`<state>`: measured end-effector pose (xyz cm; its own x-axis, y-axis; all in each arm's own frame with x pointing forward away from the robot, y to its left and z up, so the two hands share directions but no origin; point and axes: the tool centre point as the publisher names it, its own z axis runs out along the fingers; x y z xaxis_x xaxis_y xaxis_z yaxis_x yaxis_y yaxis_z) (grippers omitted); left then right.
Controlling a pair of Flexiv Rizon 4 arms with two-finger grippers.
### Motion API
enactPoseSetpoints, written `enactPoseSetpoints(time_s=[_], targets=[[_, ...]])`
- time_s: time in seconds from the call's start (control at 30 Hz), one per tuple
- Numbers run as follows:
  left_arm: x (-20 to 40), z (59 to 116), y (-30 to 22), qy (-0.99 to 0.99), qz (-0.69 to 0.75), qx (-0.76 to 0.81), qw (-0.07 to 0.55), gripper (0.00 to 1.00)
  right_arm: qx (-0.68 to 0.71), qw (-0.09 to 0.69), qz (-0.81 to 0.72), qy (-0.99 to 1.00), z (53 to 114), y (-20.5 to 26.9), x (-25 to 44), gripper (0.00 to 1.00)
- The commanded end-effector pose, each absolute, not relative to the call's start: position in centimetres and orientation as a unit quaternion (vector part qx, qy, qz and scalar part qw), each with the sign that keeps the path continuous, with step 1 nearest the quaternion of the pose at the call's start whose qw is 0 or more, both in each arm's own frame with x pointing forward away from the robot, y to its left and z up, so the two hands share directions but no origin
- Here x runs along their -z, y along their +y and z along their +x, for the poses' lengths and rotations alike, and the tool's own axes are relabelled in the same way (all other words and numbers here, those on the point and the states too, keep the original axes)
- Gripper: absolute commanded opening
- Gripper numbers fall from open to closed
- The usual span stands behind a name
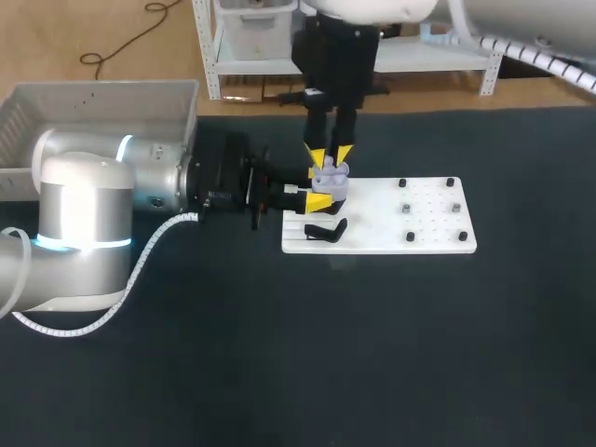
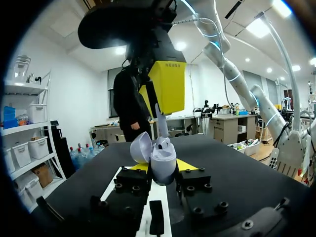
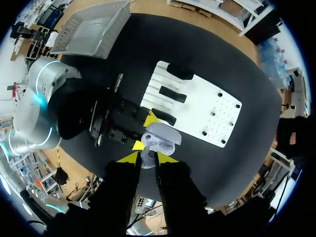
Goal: Pick up each earbud case from the left stands, insert the matching earbuds, close the lid, and place the case in the box.
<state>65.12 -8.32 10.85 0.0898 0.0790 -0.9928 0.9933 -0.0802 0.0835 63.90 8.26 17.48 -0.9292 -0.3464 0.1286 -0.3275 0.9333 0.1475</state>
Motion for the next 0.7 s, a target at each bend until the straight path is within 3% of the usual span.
enactPoseSetpoints(time_s=[0.03,0.7], targets=[[-10.83,65.04,-8.36,0.479,0.56,0.474,0.482,0.0,0.037,0.049,0.166,-0.984,62.68,8.89,-16.94,0.0],[-10.83,65.04,-8.36,0.479,0.56,0.474,0.482,0.0,0.031,0.027,0.15,-0.988,62.82,8.52,-16.24,0.0]])
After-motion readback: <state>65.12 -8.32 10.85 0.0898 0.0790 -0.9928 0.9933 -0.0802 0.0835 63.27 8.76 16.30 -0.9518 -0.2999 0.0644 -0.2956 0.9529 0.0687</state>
